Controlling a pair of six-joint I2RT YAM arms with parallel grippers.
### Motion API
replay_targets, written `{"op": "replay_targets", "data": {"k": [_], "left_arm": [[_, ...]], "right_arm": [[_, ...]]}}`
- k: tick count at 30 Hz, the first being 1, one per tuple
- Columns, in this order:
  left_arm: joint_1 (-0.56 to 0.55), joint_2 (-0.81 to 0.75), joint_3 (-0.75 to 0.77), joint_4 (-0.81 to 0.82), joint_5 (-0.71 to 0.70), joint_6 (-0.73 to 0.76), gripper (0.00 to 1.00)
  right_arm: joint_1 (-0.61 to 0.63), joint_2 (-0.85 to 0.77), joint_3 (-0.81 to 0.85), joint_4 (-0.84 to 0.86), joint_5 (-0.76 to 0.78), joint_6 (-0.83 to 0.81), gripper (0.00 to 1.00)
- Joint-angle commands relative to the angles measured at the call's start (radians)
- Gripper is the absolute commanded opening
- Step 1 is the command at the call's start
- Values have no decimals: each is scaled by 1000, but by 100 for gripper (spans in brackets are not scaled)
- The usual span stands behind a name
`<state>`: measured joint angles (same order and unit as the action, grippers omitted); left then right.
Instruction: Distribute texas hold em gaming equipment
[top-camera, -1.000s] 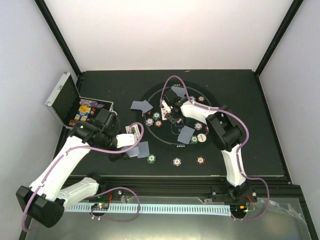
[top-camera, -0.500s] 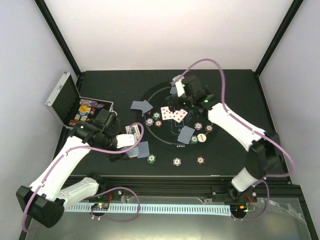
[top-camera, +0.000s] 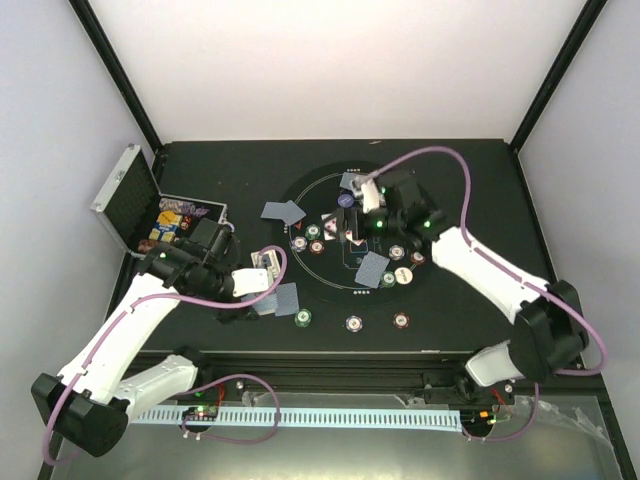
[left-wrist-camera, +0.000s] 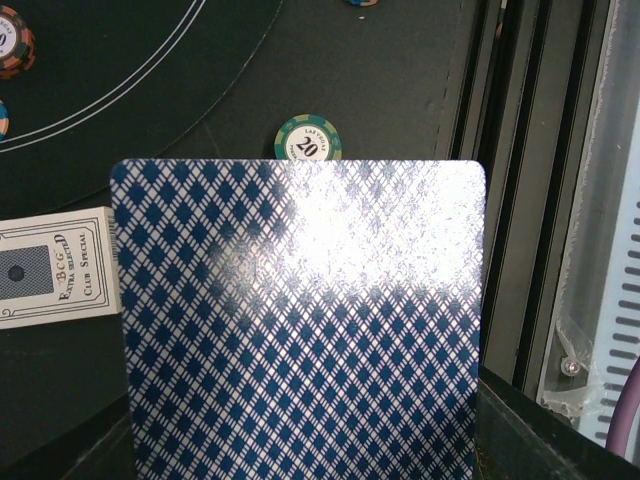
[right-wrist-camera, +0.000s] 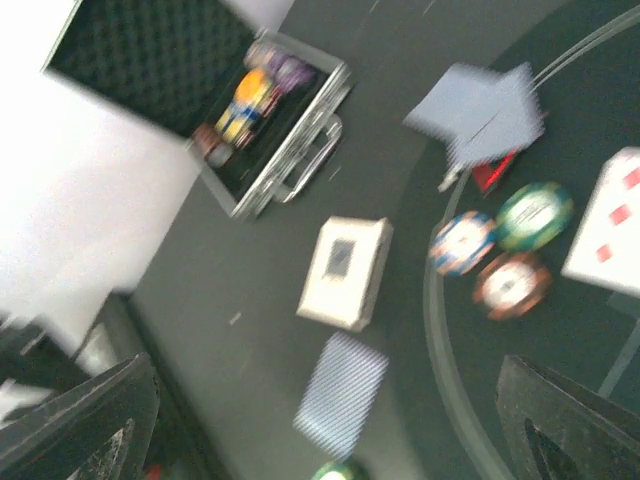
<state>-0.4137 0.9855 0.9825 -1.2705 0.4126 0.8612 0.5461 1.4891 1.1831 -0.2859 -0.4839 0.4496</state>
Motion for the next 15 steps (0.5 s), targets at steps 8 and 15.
{"op": "replay_targets", "data": {"k": [8,15], "left_arm": [[3,8,14,10,41,4,2],[3,5,20,7,40,2,2]], "right_arm": [[298,-218,-315,283,-102,409,90],[381,-174,-336,400,-119,499,85]]}}
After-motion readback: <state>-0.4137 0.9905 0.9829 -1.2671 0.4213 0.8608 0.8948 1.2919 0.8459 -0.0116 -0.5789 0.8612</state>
